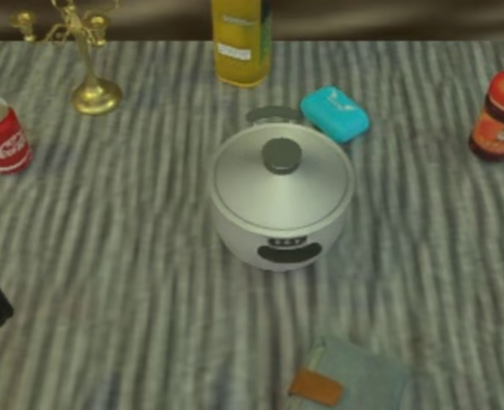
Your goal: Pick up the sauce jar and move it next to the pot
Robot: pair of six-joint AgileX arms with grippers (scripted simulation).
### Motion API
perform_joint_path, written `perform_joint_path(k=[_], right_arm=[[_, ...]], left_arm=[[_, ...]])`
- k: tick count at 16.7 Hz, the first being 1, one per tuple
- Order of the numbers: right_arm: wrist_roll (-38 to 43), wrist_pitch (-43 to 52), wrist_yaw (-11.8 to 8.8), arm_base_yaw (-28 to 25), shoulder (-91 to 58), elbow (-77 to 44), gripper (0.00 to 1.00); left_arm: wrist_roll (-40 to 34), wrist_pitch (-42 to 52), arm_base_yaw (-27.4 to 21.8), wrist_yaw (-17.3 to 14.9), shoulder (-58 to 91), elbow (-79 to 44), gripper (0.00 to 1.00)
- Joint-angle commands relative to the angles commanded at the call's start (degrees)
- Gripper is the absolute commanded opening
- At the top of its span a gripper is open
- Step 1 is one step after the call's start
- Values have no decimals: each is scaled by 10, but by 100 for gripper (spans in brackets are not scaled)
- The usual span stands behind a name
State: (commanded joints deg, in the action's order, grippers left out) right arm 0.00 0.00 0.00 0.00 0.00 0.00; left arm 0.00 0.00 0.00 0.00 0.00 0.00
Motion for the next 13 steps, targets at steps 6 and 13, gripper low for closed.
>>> perform_joint_path(k=[6,13], right_arm=[[-8,48,0,3,-53,-38,100],[-56,243,4,25,-317,-262,100]], left_arm=[[0,0,0,0,0,0,100],[0,0,0,0,0,0,100]])
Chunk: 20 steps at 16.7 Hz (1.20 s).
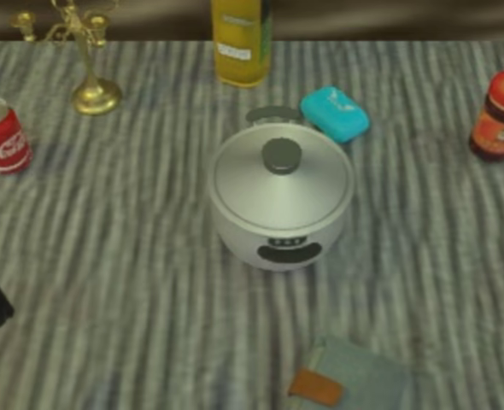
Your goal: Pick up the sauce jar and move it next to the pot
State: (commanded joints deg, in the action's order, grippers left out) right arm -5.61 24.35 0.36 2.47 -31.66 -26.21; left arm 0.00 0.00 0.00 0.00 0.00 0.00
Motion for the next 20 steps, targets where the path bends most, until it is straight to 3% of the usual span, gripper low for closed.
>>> perform_joint_path(k=[14,20], right_arm=[[-186,336,-36,13,-743,-858,100],[-263,459,-56,1,-1025,-1080,100]], left_arm=[[0,0,0,0,0,0,100],[0,0,0,0,0,0,100]])
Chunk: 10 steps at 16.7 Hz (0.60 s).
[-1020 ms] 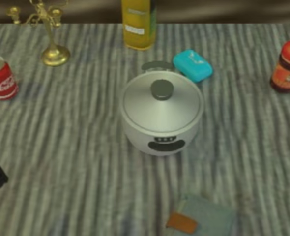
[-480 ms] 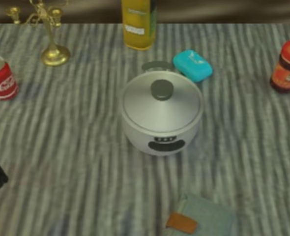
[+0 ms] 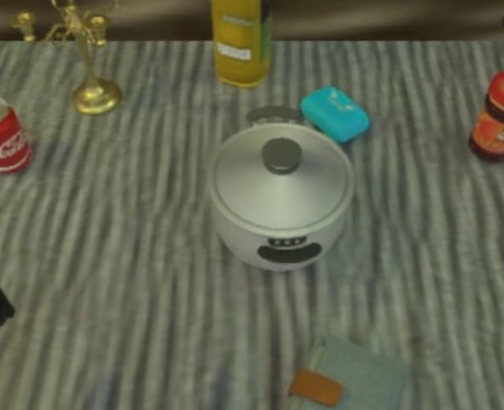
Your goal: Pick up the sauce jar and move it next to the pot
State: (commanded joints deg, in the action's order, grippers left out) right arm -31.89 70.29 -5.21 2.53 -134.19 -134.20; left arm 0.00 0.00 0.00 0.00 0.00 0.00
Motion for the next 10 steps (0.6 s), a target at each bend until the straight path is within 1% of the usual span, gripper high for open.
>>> perform_joint_path(k=[4,10], right_arm=[[-28,53,-7,-7,-95,-57,100],[-30,59,-7,-4,-106,-60,100]], left_arm=[[0,0,0,0,0,0,100],[0,0,0,0,0,0,100]])
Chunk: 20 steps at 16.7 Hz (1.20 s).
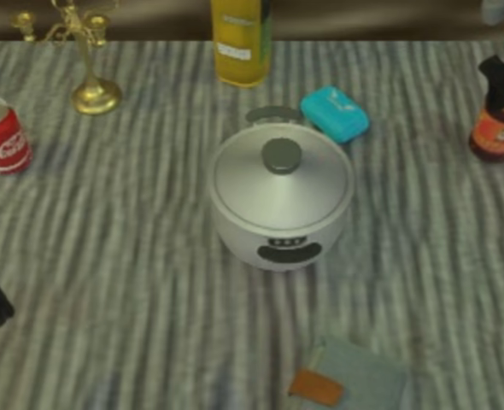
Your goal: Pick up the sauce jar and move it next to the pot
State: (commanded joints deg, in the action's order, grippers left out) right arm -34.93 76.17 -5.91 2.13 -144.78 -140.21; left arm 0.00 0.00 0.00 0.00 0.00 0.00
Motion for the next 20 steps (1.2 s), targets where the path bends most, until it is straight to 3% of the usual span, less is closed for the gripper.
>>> perform_joint_path(k=[8,13,20], right_arm=[[5,-88,1,-9,-15,71,100],[6,-96,1,-10,-16,77,100],[6,-96,1,-10,-16,77,47]], left_arm=[[0,0,0,0,0,0,100],[0,0,0,0,0,0,100],[0,0,0,0,0,0,100]])
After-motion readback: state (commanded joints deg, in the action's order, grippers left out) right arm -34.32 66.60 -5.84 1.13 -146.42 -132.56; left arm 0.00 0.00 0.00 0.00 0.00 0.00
